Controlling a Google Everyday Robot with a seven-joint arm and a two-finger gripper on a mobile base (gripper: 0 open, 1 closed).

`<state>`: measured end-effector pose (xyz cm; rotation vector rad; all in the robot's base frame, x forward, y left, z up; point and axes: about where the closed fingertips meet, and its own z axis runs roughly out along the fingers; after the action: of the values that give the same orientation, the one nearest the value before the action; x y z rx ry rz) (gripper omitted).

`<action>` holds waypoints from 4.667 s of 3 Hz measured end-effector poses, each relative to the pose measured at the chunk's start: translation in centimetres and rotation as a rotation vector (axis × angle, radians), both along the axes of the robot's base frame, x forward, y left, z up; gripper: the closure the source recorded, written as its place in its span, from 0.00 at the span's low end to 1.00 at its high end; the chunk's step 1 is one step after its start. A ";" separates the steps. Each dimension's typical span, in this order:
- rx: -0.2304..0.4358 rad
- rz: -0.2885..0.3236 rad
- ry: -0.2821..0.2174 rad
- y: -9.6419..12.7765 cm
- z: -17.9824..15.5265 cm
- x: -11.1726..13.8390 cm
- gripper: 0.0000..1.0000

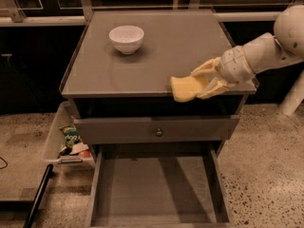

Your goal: Pick sponge from middle drawer and place on counter

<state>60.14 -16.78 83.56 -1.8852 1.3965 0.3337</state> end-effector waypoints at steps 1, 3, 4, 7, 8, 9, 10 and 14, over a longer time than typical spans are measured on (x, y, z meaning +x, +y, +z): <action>0.055 0.015 0.044 0.9 1.1 3.5 1.00; 0.048 -0.022 -0.009 0.4 3.8 4.2 1.00; 0.041 -0.057 -0.020 0.5 4.5 3.5 1.00; 0.090 -0.233 -0.104 0.1 5.4 6.5 1.00; 0.144 -0.282 -0.101 -0.3 5.4 8.4 1.00; 0.182 -0.332 -0.079 -0.4 5.0 10.2 1.00; 0.170 -0.394 -0.042 -0.9 4.0 11.3 1.00; 0.172 -0.397 -0.037 -0.9 3.9 11.3 0.11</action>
Offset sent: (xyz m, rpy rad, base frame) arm 0.1252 -0.0035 0.0931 0.1548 -0.0278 -0.0489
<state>71.46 -17.68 87.47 -1.4298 1.6210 0.2118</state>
